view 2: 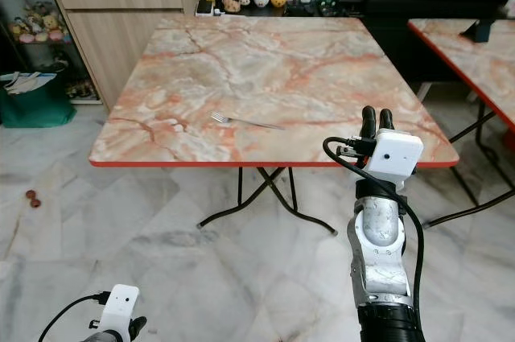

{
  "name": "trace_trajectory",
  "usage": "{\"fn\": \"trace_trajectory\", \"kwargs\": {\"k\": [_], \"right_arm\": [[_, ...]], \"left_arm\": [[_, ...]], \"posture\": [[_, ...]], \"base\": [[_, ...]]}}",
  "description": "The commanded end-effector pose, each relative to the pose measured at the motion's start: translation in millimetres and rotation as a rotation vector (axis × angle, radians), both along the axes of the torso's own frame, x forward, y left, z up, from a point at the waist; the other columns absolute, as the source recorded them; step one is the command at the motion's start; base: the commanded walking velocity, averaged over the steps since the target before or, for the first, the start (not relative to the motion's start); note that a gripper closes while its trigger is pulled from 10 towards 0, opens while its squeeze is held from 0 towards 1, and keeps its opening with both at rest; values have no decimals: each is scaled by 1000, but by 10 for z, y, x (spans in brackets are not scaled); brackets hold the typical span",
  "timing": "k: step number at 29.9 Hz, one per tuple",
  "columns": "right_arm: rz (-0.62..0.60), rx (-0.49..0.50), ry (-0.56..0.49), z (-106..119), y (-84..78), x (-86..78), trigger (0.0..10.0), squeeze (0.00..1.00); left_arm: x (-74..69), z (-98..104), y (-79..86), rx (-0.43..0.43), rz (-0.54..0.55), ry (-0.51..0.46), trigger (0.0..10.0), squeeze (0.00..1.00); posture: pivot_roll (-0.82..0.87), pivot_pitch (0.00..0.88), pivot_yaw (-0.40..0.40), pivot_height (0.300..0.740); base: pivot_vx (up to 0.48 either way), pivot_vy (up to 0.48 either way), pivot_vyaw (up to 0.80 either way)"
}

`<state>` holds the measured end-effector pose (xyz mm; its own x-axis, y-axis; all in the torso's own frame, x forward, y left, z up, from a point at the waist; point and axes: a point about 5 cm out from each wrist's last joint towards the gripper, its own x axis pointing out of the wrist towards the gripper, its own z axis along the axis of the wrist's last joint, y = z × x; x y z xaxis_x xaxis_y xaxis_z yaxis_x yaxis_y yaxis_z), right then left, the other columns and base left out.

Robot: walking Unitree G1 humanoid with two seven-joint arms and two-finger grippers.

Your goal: Setting the table

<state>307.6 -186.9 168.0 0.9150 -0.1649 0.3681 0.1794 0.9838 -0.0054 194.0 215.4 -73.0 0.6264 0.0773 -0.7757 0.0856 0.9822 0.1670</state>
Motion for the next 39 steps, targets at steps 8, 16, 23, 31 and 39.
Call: {"fn": "trace_trajectory", "kwargs": {"k": [8, 16, 23, 31, 39], "right_arm": [[-10, -2, -1, 14, -38, 2, 10000, 0], [-5, 1, 1, 7, -24, 9, 10000, 0], [-2, -1, 1, 9, -14, 9, 10000, 0], [23, -31, -8, 24, 31, 11, 10000, 0], [31, -18, -2, 15, 39, 19, 10000, 0]], "left_arm": [[11, 0, -22, -3, 3, 0, 10000, 0], [13, 2, -27, -19, 10, -6, 10000, 0], [7, -4, -27, -19, 0, 6, 10000, 0], [10, -2, -25, -13, -4, 6, 10000, 0], [12, -1, -24, -10, -5, 6, 10000, 0]], "posture": [[49, 0, -24, 727], [49, 0, -23, 727], [50, 0, -22, 727], [50, 0, -21, 727], [50, 0, -21, 727]], "base": [[0, 176, 0], [0, 0, 0], [40, 0, 0], [290, 0, 53], [310, 0, 392]]}}
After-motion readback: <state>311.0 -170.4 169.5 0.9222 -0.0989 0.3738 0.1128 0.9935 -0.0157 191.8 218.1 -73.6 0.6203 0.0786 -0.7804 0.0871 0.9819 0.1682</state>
